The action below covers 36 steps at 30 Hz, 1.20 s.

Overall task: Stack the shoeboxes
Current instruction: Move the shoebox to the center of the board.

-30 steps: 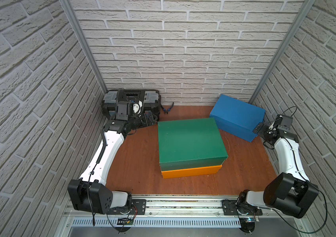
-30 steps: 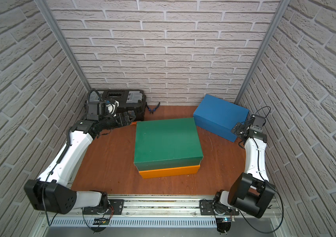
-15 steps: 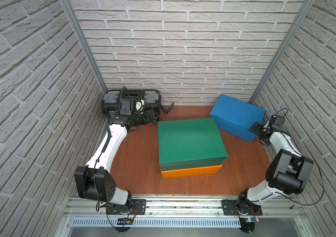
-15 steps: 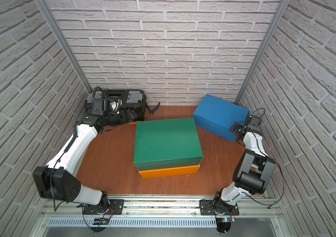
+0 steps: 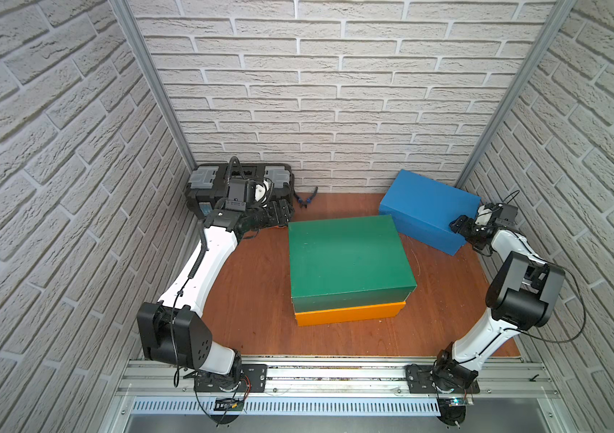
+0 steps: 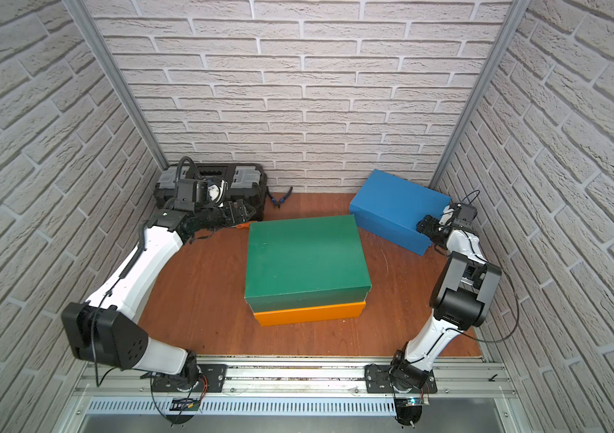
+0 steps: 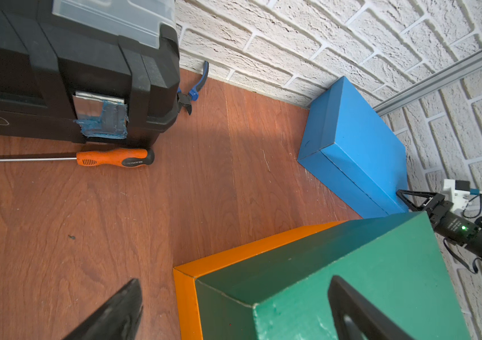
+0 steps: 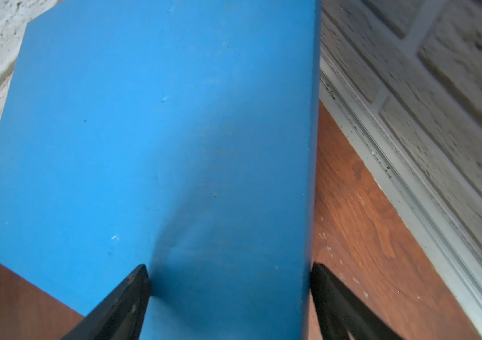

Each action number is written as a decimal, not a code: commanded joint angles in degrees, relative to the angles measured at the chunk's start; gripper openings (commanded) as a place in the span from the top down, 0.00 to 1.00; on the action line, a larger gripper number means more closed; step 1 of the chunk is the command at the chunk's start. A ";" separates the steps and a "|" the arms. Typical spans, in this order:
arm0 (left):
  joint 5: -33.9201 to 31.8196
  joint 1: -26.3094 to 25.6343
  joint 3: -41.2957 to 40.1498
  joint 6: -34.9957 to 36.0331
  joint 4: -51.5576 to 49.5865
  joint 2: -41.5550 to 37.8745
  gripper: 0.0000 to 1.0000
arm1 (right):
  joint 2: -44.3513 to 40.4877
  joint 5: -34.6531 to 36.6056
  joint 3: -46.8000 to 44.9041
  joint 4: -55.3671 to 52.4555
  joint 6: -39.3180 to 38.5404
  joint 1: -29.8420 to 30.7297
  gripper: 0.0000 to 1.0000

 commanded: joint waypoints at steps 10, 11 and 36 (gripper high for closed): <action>0.77 -0.20 -0.99 1.62 3.59 -2.72 0.02 | -2.29 -3.86 -5.13 -3.19 -12.09 5.81 0.17; 1.01 -0.13 -1.18 1.79 3.59 -2.96 0.02 | -2.69 -4.16 -5.62 -2.66 -12.63 5.77 0.18; 1.31 4.38 4.38 3.34 3.27 3.40 0.02 | 15.95 -14.24 16.77 -17.72 -23.48 9.95 0.06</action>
